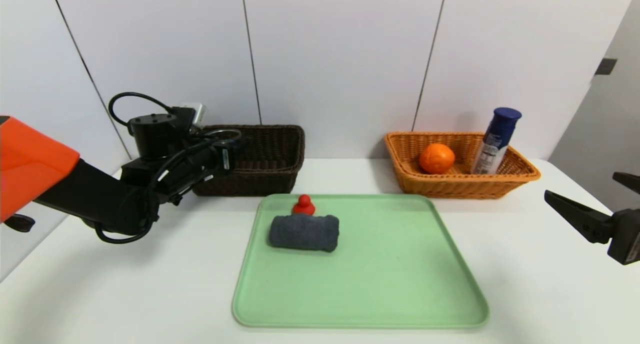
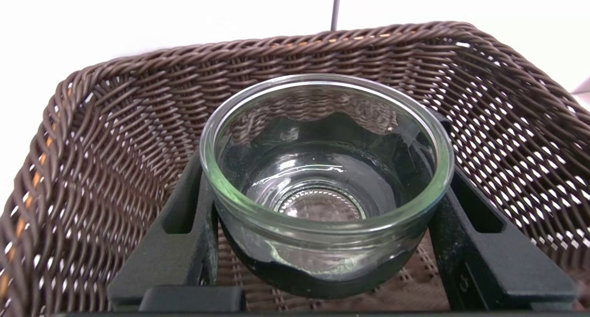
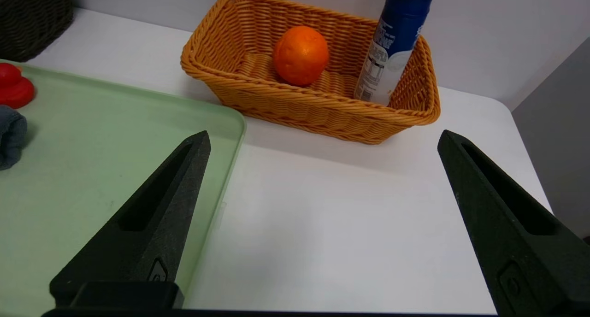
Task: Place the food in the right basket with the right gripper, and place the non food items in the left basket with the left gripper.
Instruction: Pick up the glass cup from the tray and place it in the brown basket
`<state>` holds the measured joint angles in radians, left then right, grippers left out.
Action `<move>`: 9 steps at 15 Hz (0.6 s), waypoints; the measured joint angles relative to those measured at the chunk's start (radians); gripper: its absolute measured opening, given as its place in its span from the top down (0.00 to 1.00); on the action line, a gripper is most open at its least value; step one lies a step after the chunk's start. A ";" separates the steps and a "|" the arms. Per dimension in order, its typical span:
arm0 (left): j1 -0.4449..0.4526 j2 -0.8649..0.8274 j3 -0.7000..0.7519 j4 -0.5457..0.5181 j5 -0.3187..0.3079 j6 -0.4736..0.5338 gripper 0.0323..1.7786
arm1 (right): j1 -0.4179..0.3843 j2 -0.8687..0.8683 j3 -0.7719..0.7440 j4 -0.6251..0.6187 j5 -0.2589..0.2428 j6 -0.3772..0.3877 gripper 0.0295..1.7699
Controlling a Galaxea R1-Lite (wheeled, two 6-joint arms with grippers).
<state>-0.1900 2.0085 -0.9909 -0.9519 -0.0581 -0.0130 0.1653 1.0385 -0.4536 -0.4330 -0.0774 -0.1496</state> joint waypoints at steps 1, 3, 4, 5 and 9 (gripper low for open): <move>0.000 0.008 -0.016 0.001 0.000 0.000 0.31 | 0.000 0.004 0.001 0.000 0.000 0.006 0.04; 0.000 0.022 -0.052 0.007 -0.003 0.001 0.31 | 0.000 0.008 0.005 0.000 0.000 0.009 0.04; 0.001 0.029 -0.070 0.011 -0.003 0.004 0.31 | 0.000 0.010 0.006 0.000 0.000 0.009 0.04; 0.004 0.035 -0.087 0.022 -0.004 0.017 0.31 | 0.000 0.012 0.006 0.000 0.000 0.013 0.04; 0.038 0.026 -0.185 0.174 -0.040 0.044 0.31 | 0.000 0.014 0.017 0.000 0.000 0.023 0.04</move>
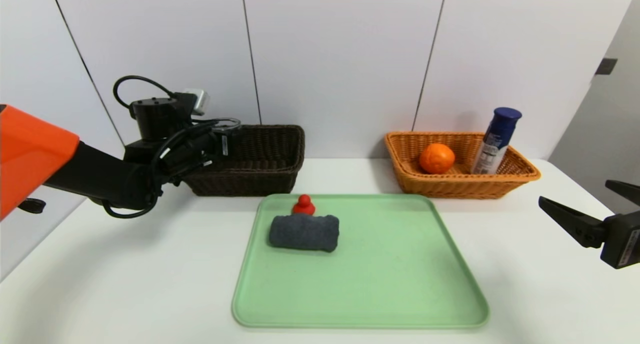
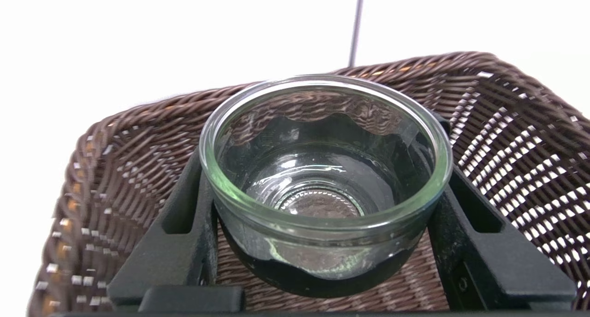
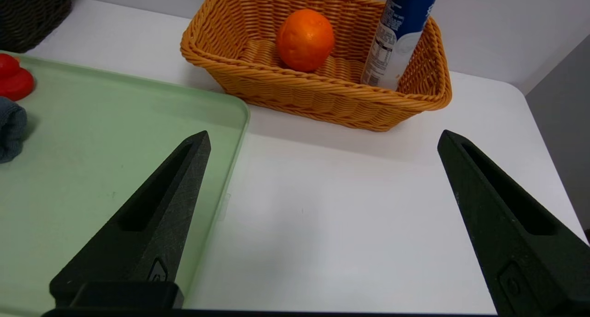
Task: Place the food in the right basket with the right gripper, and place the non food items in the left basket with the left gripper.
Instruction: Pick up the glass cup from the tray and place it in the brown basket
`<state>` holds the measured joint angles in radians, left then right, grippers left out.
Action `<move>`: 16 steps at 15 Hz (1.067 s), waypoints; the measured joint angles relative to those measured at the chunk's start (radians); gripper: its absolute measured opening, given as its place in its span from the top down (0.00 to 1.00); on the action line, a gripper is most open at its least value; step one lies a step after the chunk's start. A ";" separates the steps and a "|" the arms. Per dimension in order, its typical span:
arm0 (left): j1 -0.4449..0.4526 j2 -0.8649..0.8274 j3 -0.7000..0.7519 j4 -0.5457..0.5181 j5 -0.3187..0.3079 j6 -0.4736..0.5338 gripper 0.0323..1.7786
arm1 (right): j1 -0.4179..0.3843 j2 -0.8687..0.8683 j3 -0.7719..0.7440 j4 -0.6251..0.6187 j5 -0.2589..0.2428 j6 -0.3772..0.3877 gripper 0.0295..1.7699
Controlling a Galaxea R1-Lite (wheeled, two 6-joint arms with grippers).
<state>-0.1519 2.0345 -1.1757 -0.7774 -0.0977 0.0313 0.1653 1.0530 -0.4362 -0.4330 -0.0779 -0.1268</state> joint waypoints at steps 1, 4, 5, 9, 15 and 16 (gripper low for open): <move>0.011 -0.010 -0.034 0.063 -0.013 0.011 0.31 | 0.000 0.000 0.004 0.000 0.000 0.004 0.04; 0.041 -0.044 -0.144 0.307 -0.042 0.091 0.31 | 0.000 0.000 0.010 0.000 0.001 0.020 0.04; 0.045 -0.054 -0.187 0.400 -0.045 0.115 0.31 | 0.000 0.000 0.010 0.000 0.001 0.021 0.04; 0.051 -0.065 -0.373 0.739 -0.047 0.147 0.31 | 0.001 -0.001 0.018 -0.001 0.002 0.038 0.04; 0.035 0.022 -0.526 0.872 -0.046 0.186 0.31 | 0.004 -0.001 0.024 -0.002 0.015 0.042 0.04; 0.030 0.039 -0.542 0.872 -0.045 0.186 0.31 | 0.004 0.000 0.024 -0.002 0.015 0.042 0.04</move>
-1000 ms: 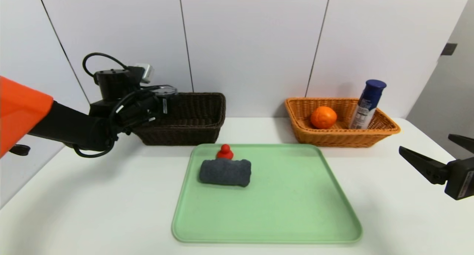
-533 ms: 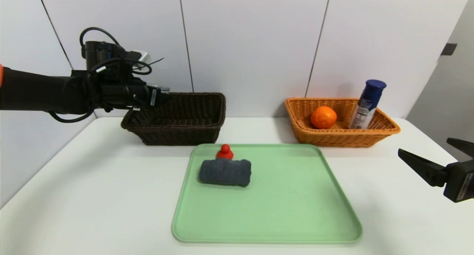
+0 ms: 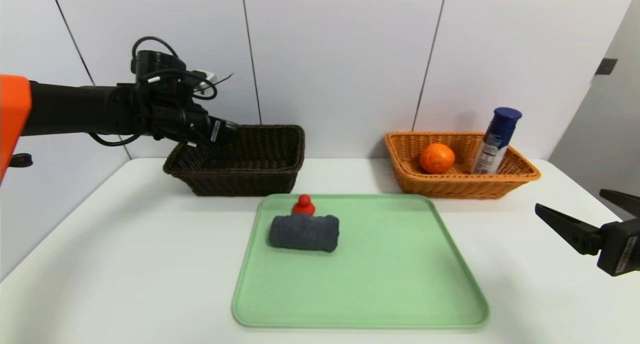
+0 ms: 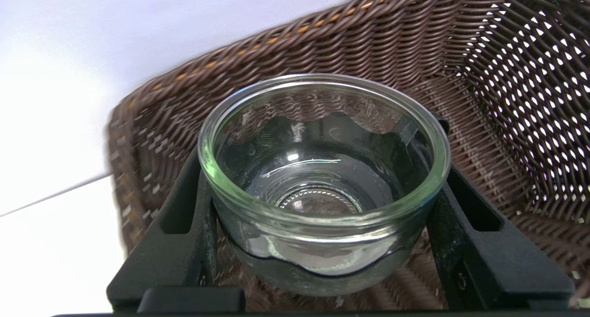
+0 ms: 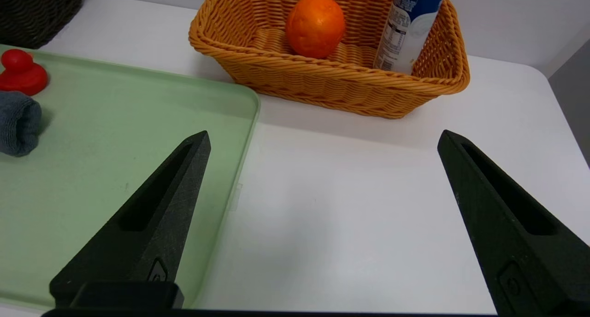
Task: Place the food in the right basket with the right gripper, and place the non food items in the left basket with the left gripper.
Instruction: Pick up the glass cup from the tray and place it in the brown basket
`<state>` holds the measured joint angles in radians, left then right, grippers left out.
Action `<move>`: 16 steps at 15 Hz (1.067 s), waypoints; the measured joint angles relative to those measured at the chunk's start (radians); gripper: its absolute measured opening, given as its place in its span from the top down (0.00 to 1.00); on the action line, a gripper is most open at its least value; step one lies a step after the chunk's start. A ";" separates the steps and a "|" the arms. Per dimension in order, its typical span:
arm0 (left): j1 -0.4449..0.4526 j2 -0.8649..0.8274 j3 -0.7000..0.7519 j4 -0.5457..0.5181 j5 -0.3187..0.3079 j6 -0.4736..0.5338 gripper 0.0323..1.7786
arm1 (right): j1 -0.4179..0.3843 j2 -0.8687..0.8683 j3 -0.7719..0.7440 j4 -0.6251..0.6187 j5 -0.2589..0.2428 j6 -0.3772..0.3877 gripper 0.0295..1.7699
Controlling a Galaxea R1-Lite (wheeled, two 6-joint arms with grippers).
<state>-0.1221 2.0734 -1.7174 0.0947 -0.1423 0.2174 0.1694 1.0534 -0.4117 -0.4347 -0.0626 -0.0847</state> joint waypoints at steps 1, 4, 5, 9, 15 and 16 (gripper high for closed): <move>-0.003 0.019 -0.013 0.000 0.001 0.005 0.31 | 0.001 0.002 0.000 0.000 0.000 0.001 0.04; -0.005 0.082 -0.050 0.000 0.003 0.057 0.31 | 0.002 0.006 0.001 -0.001 0.002 0.014 0.04; -0.005 0.103 -0.068 0.001 0.003 0.061 0.31 | 0.004 0.009 0.001 -0.001 0.002 0.015 0.04; -0.005 0.168 -0.145 0.048 0.005 0.064 0.31 | 0.008 0.018 0.003 -0.003 0.003 0.019 0.04; -0.001 0.218 -0.191 0.049 0.017 0.064 0.31 | 0.008 0.025 0.008 -0.003 0.013 0.019 0.04; 0.000 0.221 -0.191 0.048 0.022 0.066 0.31 | 0.008 0.026 0.008 -0.003 0.014 0.019 0.04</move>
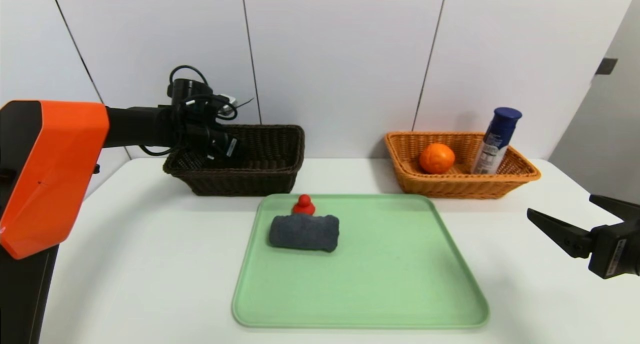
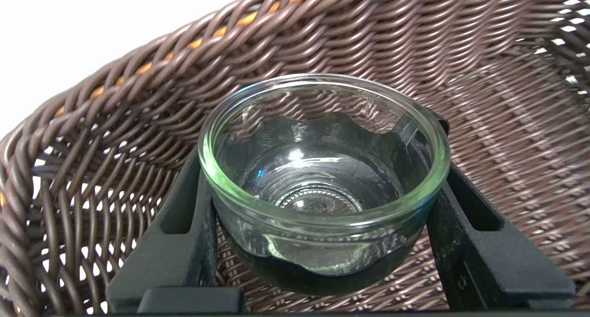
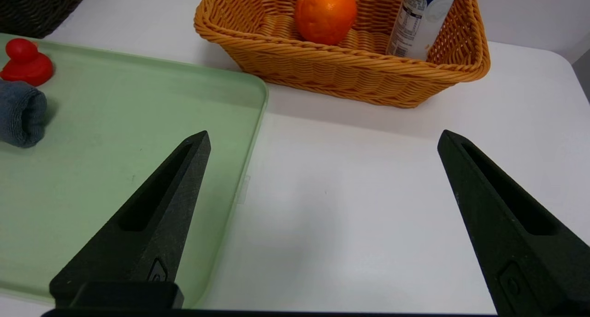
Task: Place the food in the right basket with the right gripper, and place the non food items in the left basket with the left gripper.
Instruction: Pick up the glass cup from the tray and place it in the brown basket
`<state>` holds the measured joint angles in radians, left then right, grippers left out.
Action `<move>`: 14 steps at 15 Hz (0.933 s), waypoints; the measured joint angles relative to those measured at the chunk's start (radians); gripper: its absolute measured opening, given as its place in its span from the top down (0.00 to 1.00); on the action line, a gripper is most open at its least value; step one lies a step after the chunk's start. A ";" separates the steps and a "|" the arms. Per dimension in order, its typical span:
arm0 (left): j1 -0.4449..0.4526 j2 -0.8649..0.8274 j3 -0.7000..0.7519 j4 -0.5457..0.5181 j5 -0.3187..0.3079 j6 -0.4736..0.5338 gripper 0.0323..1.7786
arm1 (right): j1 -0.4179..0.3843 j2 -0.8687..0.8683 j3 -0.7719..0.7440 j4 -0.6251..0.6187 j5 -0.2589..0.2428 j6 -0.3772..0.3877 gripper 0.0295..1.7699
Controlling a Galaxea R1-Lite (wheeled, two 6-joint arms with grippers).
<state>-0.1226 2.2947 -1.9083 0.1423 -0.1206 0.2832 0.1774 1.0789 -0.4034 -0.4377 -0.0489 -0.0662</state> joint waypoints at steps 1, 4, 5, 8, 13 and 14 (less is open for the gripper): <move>0.001 0.001 0.000 0.000 0.001 0.000 0.31 | 0.000 0.000 -0.001 0.000 0.000 0.000 0.04; 0.003 0.004 -0.001 -0.002 0.001 0.001 0.26 | 0.000 0.005 -0.005 -0.001 0.000 -0.001 0.04; 0.003 0.004 -0.003 -0.004 0.002 0.001 0.23 | 0.000 0.008 -0.005 -0.008 0.000 -0.001 0.04; 0.004 -0.001 -0.003 -0.003 0.002 0.001 0.17 | 0.000 0.016 -0.005 -0.022 0.000 -0.001 0.04; 0.005 -0.029 0.003 0.007 0.001 0.004 0.11 | 0.000 0.027 -0.006 -0.033 0.000 -0.001 0.04; 0.005 -0.039 0.005 0.012 0.001 0.010 0.10 | 0.000 0.028 -0.006 -0.033 0.000 0.000 0.04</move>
<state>-0.1179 2.2553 -1.9032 0.1543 -0.1191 0.2934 0.1774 1.1070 -0.4094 -0.4709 -0.0485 -0.0664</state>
